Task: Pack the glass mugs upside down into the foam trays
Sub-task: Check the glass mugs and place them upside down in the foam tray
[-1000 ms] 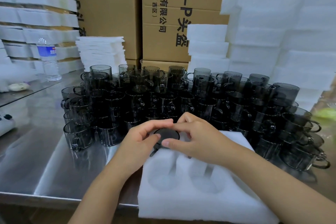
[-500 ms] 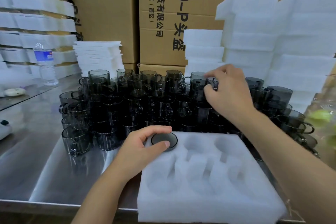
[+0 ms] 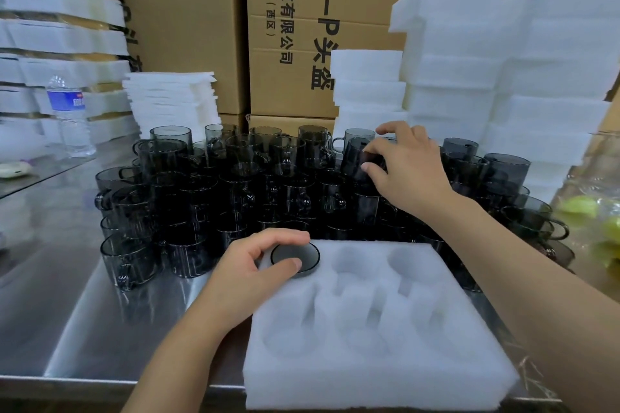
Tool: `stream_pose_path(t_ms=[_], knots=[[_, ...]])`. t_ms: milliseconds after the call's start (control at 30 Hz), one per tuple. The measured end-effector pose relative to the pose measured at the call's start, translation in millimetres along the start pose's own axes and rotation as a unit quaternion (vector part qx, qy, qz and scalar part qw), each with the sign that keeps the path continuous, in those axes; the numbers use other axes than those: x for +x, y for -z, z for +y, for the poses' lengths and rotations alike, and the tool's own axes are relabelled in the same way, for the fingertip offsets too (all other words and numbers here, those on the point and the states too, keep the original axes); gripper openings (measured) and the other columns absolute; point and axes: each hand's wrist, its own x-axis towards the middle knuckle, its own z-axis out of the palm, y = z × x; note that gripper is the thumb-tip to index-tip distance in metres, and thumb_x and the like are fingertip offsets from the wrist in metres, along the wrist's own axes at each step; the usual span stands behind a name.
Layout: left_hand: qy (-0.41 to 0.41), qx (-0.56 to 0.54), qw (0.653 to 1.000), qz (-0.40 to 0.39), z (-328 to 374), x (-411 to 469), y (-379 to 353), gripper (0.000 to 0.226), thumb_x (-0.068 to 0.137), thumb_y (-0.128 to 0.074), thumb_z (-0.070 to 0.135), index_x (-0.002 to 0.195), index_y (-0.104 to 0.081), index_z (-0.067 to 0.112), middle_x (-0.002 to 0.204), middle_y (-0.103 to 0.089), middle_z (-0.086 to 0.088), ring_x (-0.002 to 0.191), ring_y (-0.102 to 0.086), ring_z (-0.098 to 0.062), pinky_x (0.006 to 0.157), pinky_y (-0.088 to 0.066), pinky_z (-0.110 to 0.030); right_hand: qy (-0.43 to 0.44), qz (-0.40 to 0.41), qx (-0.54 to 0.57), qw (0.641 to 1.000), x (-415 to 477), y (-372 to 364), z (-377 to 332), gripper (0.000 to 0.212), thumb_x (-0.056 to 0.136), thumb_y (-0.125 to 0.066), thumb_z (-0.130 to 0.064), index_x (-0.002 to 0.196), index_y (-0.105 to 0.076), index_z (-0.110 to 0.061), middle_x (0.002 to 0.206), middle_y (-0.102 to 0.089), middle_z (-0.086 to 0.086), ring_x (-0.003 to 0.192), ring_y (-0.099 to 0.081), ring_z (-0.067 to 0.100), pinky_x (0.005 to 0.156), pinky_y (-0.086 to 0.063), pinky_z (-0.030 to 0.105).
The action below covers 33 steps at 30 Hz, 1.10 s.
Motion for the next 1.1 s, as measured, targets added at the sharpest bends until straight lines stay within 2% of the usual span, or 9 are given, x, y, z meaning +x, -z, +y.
stream_pose_path(t_ms=[267,367,467,600,700,867,967,1033,1100], knots=[[-0.003,0.002,1.0,0.002,1,1,-1,0.035,0.083,-0.065,-0.003,0.096,-0.073,0.028,0.105,-0.068,0.026,0.105,-0.059,0.009,0.085,-0.039,-0.002,0.021,0.072,0.178,0.981,-18,14,-19,0.011,0.093,-0.054,-0.021,0.102,-0.057,-0.014,0.148,-0.028,0.006,0.133,-0.027,0.023,0.107,-0.019,0.036],[-0.007,0.004,1.0,0.0,1,1,-1,0.034,0.083,-0.065,-0.003,0.096,-0.073,0.028,0.105,-0.068,0.025,0.104,-0.059,0.009,0.086,-0.04,-0.003,0.064,0.1,0.185,0.975,-40,17,-29,0.015,0.09,-0.051,-0.021,0.1,-0.057,-0.012,0.142,-0.04,0.007,0.13,-0.035,0.017,0.104,-0.017,0.029],[-0.012,0.004,1.0,-0.004,0,2,0,0.034,0.083,-0.065,-0.003,0.095,-0.073,0.028,0.105,-0.069,0.025,0.104,-0.059,0.008,0.087,-0.041,-0.005,0.1,0.107,0.197,0.969,-59,14,-36,0.019,0.091,-0.048,-0.02,0.098,-0.058,-0.007,0.137,-0.046,0.012,0.129,-0.04,0.02,0.102,-0.024,0.03],[-0.014,0.032,0.999,-0.003,2,3,-1,0.039,0.081,-0.066,-0.004,0.098,-0.071,0.031,0.104,-0.069,0.024,0.102,-0.06,0.007,0.085,-0.041,-0.005,0.15,0.12,0.175,0.966,-71,6,-40,0.021,0.089,-0.049,-0.018,0.094,-0.06,-0.001,0.134,-0.046,0.021,0.116,-0.05,0.032,0.096,-0.038,0.042],[-0.009,0.076,0.997,-0.015,9,7,1,0.05,0.081,-0.068,0.003,0.115,-0.059,0.038,0.101,-0.069,0.024,0.101,-0.059,0.008,0.093,-0.039,-0.014,0.191,0.125,0.149,0.962,-73,2,-42,0.021,0.088,-0.05,-0.016,0.092,-0.063,0.001,0.131,-0.05,0.023,0.113,-0.048,0.032,0.091,-0.04,0.044],[-0.033,0.27,0.961,-0.04,35,27,-6,0.08,0.08,-0.065,0.023,0.145,-0.022,0.043,0.099,-0.057,0.026,0.101,-0.051,0.006,0.103,-0.028,-0.026,0.201,0.144,0.141,0.959,-72,0,-42,0.019,0.086,-0.052,-0.014,0.09,-0.065,0.0,0.127,-0.053,0.022,0.114,-0.044,0.029,0.09,-0.038,0.043],[-0.008,0.17,0.985,-0.026,54,44,-20,0.059,0.083,-0.054,0.022,0.136,-0.039,0.041,0.092,-0.061,0.021,0.099,-0.06,-0.006,0.093,-0.044,-0.03,0.168,0.16,0.157,0.96,-73,0,-42,0.019,0.086,-0.052,-0.014,0.091,-0.064,0.001,0.127,-0.052,0.022,0.116,-0.043,0.028,0.095,-0.036,0.04],[0.049,0.015,0.998,-0.03,59,51,-29,0.039,0.077,-0.054,0.03,0.114,-0.055,0.044,0.087,-0.069,0.012,0.088,-0.068,-0.009,0.08,-0.05,-0.029,0.144,0.178,0.172,0.958,-74,0,-41,0.02,0.087,-0.051,-0.014,0.091,-0.064,0.001,0.127,-0.051,0.022,0.117,-0.042,0.028,0.097,-0.036,0.04],[0.099,-0.151,0.981,-0.071,56,52,-36,0.033,0.072,-0.055,0.033,0.104,-0.058,0.04,0.089,-0.072,0.007,0.082,-0.071,-0.013,0.077,-0.053,-0.031,0.129,0.193,0.187,0.955,-75,0,-38,0.02,0.087,-0.051,-0.014,0.092,-0.064,0.0,0.126,-0.05,0.021,0.117,-0.043,0.029,0.096,-0.039,0.044]])
